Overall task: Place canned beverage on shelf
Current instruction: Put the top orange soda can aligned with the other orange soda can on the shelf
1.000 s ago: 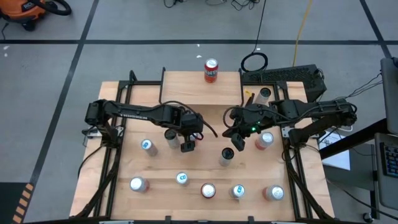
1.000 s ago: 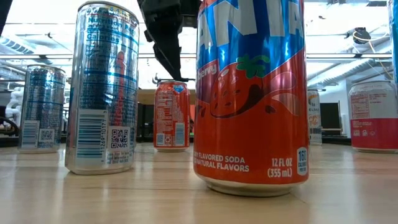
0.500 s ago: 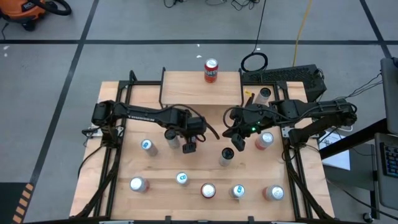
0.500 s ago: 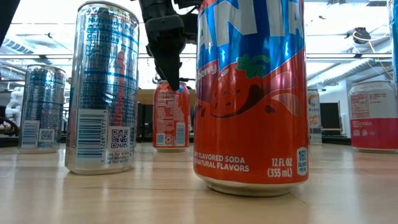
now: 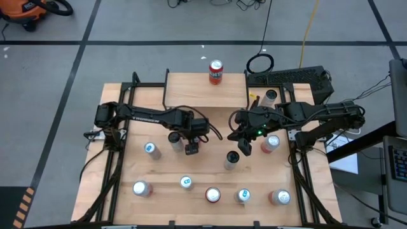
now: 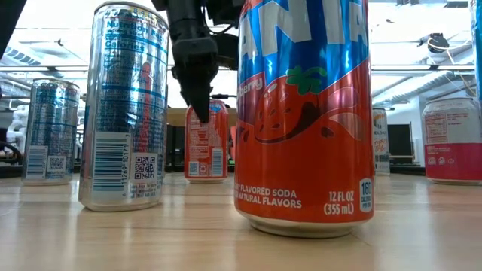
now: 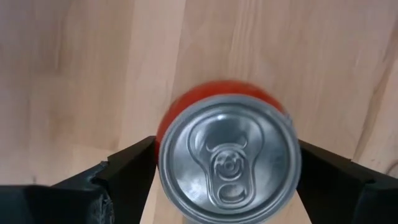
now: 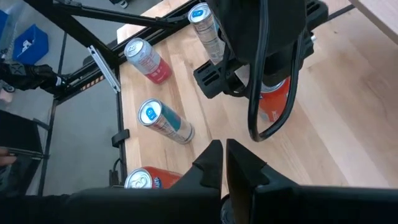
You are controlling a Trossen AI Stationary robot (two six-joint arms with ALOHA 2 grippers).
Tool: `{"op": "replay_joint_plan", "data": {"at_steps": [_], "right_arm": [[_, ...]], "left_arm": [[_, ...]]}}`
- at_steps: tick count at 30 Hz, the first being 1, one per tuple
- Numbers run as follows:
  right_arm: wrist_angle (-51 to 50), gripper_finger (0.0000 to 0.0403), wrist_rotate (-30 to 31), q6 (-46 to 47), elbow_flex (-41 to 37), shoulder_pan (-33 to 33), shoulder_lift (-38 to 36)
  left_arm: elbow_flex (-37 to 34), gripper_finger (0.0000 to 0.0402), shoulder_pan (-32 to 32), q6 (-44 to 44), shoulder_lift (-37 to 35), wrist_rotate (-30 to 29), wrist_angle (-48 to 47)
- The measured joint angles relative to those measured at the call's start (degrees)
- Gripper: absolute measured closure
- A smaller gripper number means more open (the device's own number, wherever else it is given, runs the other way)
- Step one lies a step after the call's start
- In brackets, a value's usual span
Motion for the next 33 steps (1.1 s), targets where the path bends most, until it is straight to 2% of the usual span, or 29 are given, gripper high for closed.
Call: {"op": "replay_joint_plan", "data": {"at_steps": [13, 20, 24, 28, 33], "right_arm": [[0.0, 0.0403, -0.2, -2.1, 0.0, 0.0, 0.0], [0.0, 0.0403, -0.2, -3.0, 0.0, 0.0, 0.0], [-0.2, 0.0403, -0.2, -4.0, 0.0, 0.0, 0.0], [-0.7, 0.0403, -0.1, -4.3, 0.0, 0.0, 0.0], [-2.6, 0.0403, 0.0, -3.7, 0.0, 0.0, 0.0]], "left_arm": [[-0.3, 0.0071, 0.0, -2.0, 0.0, -0.4, 2.0], [-0.3, 0.0120, 0.0, -2.1, 0.0, -0.3, 3.2], [-0.3, 0.0120, 0.0, -3.4, 0.0, -0.3, 3.1], [1.7, 0.0120, -0.3, -4.1, -0.1, 0.2, 1.1], [6.2, 0.0120, -0.3, -10.2, -0.9, 0.2, -1.2]]}}
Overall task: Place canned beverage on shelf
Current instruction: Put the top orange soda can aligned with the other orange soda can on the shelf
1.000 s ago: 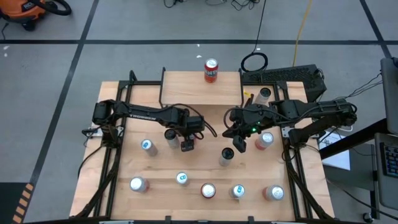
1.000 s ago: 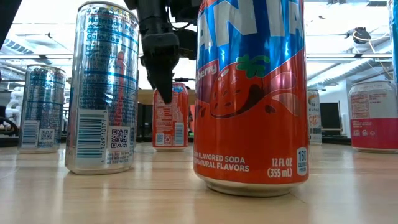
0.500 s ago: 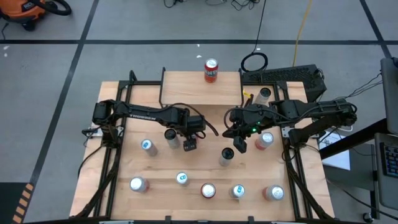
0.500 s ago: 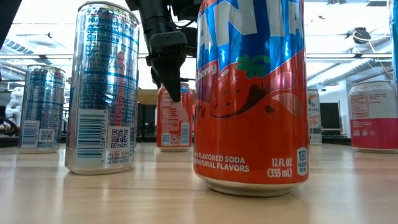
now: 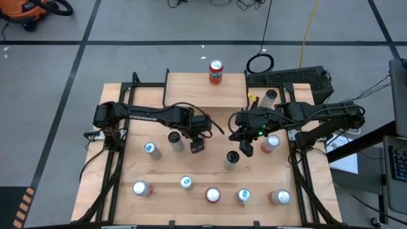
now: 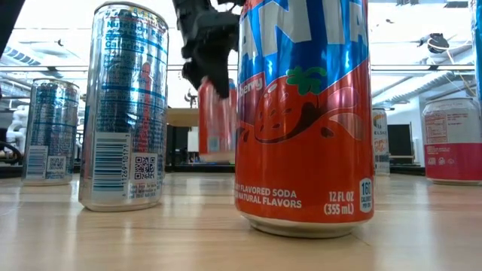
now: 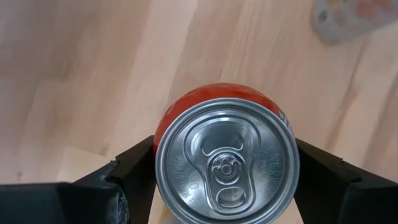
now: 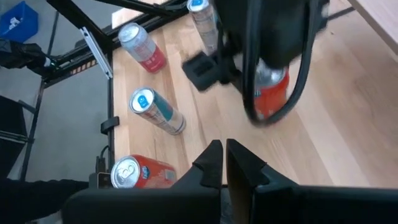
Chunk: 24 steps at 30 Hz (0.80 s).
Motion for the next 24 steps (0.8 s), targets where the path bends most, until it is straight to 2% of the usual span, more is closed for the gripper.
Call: {"op": "replay_joint_plan", "data": {"at_steps": [4, 10, 17, 21, 24], "right_arm": [[-2.0, 0.0403, 1.7, 2.5, 0.0, 0.0, 0.0], [-2.6, 0.0403, 7.5, 5.8, 0.0, 0.0, 0.0], [1.3, 0.0400, 8.8, 4.6, 0.0, 0.1, 0.0], [4.6, 0.0374, 8.8, 2.8, 0.0, 0.8, 0.0], [7.1, 0.0336, 8.8, 2.2, 0.0, 1.3, 0.0]], "left_arm": [[5.2, 0.0120, -0.1, -8.0, -0.5, -0.1, -3.1], [12.4, 0.0120, -0.4, -19.2, -2.0, -0.2, -4.8], [19.6, 0.0120, -0.3, -27.9, -3.3, -0.4, -8.6], [21.8, 0.0120, -0.4, -32.8, -3.9, -0.2, -10.3], [22.2, 0.0120, -0.3, -37.5, -4.8, 0.2, -11.1]]}}
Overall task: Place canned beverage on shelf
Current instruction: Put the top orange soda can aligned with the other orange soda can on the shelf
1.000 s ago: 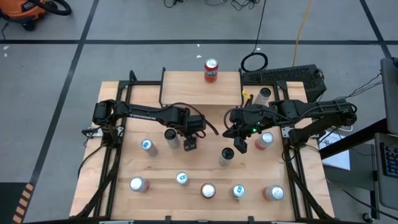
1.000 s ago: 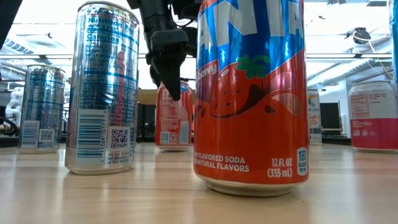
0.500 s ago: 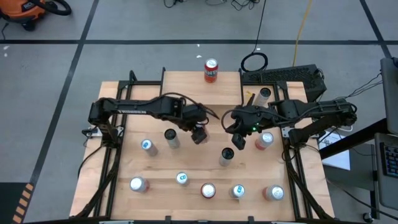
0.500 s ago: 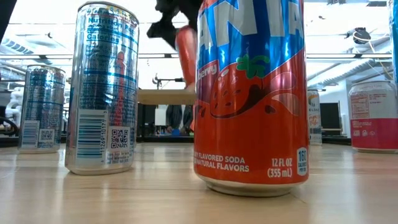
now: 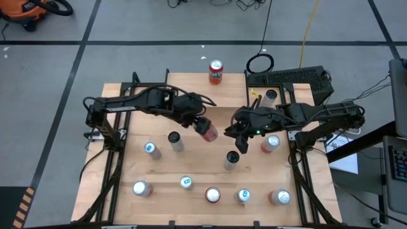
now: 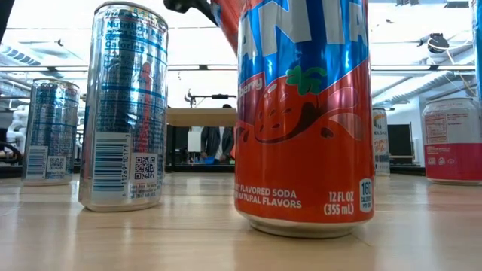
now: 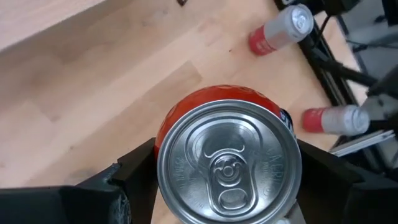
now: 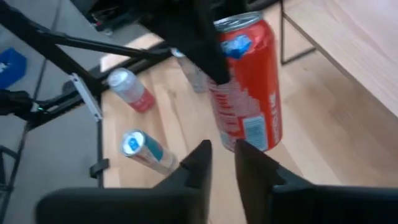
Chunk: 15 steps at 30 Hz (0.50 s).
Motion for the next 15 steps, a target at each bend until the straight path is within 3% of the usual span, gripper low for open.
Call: {"op": "replay_joint_plan", "data": {"at_steps": [8, 15], "right_arm": [[2.0, 0.0180, 3.1, -6.0, 0.0, 1.1, 0.4], [2.0, 0.0044, 3.3, -7.7, 0.0, 1.1, 2.6]], "left_arm": [[0.0, 0.0120, 0.2, -7.7, -1.1, 2.5, 2.6], [0.0, 0.0120, 0.1, -8.4, -1.3, 2.8, 7.2]]}}
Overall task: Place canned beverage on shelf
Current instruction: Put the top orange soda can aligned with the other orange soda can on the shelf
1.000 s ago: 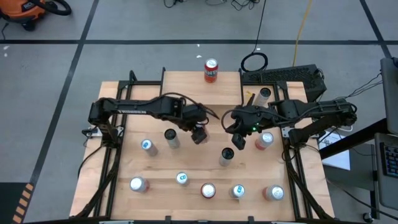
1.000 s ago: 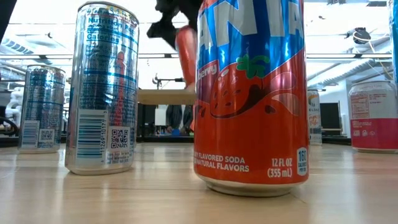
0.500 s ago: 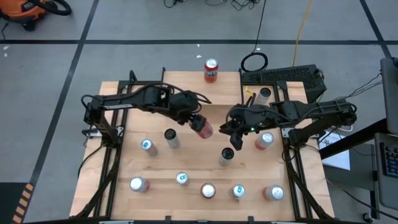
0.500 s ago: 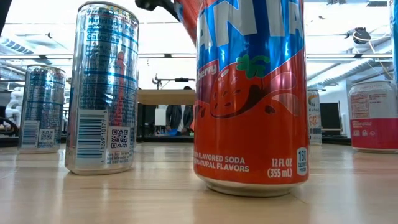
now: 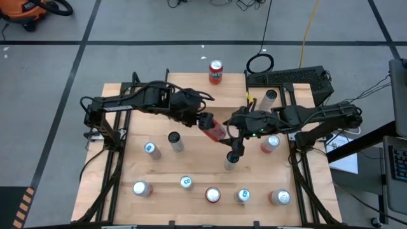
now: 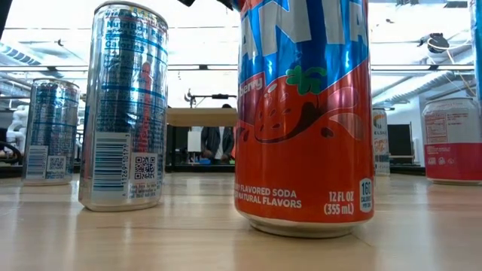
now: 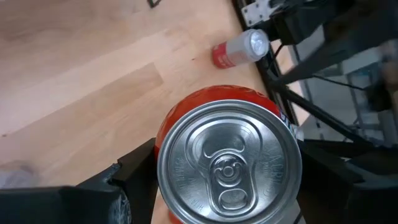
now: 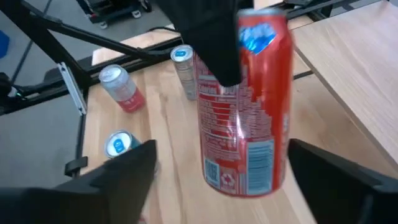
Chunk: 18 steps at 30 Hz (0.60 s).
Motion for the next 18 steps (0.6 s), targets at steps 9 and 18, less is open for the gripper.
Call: {"op": "replay_joint_plan", "data": {"at_steps": [9, 18], "right_arm": [[0.3, 0.0010, 6.0, -0.1, 0.0, -0.1, 3.6], [2.1, 0.0012, 5.4, -2.8, 0.0, -0.6, 5.1]], "left_arm": [[0.0, 0.0120, 0.0, -0.2, 0.0, 1.7, 2.8], [0.0, 0.0120, 0.0, -0.1, 0.0, 2.2, 6.1]]}}
